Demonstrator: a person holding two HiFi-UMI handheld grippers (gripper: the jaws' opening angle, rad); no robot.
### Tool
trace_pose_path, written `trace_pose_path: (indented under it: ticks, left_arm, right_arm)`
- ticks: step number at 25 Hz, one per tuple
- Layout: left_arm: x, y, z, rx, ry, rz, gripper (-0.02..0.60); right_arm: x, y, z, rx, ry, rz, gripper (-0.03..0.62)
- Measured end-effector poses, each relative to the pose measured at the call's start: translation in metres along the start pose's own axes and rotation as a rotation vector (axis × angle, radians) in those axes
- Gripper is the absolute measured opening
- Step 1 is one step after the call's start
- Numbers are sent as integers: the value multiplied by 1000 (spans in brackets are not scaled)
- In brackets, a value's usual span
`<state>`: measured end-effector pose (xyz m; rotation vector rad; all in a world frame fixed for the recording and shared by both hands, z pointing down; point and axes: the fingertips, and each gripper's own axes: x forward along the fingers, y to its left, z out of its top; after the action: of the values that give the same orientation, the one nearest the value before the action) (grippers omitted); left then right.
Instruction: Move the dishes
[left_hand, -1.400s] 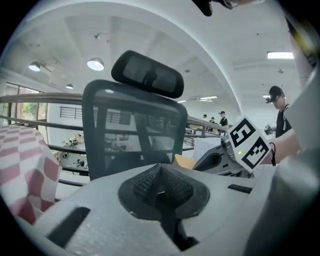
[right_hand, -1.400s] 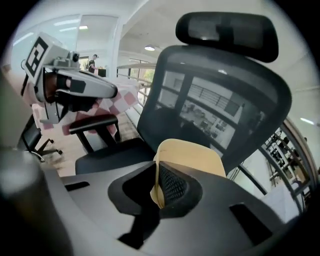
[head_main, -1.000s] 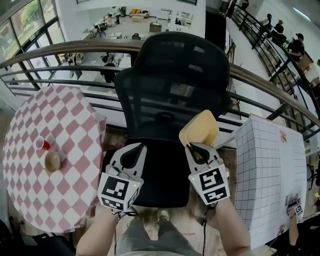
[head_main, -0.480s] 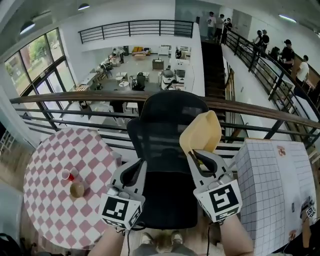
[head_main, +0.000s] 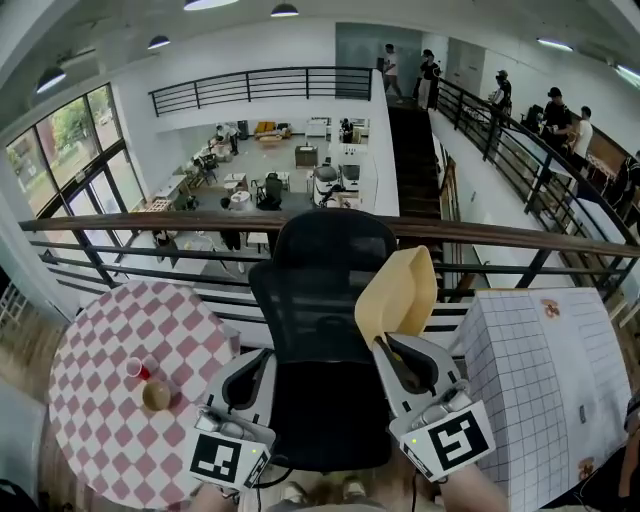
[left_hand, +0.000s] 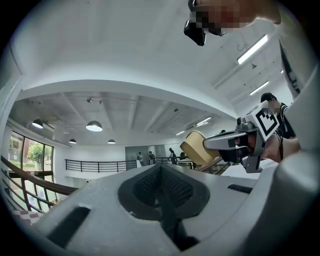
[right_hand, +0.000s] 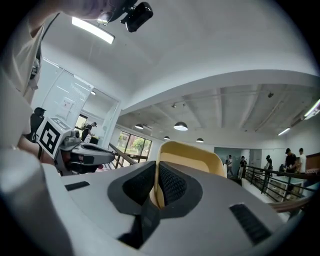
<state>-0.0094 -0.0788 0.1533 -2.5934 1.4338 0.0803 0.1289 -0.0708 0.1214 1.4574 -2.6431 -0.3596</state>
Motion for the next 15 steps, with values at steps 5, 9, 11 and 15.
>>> trace_pose_path:
  ticks: [5, 9, 11, 15]
  left_arm:
    - [-24, -14, -6, -5, 5, 3, 14]
    - [-40, -8, -6, -9, 20, -1, 14]
    - [-47, 0, -1, -15, 31, -5, 14]
    - [-41, -17, -11, -35, 60, -7, 14]
  right_arm:
    - [-17, 29, -8, 45, 6, 50, 32]
    - [-15, 49, -1, 23, 14, 57, 32]
    - [-12, 55, 1, -30, 53, 26, 32]
    - [-16, 44, -22, -11, 51, 42, 32]
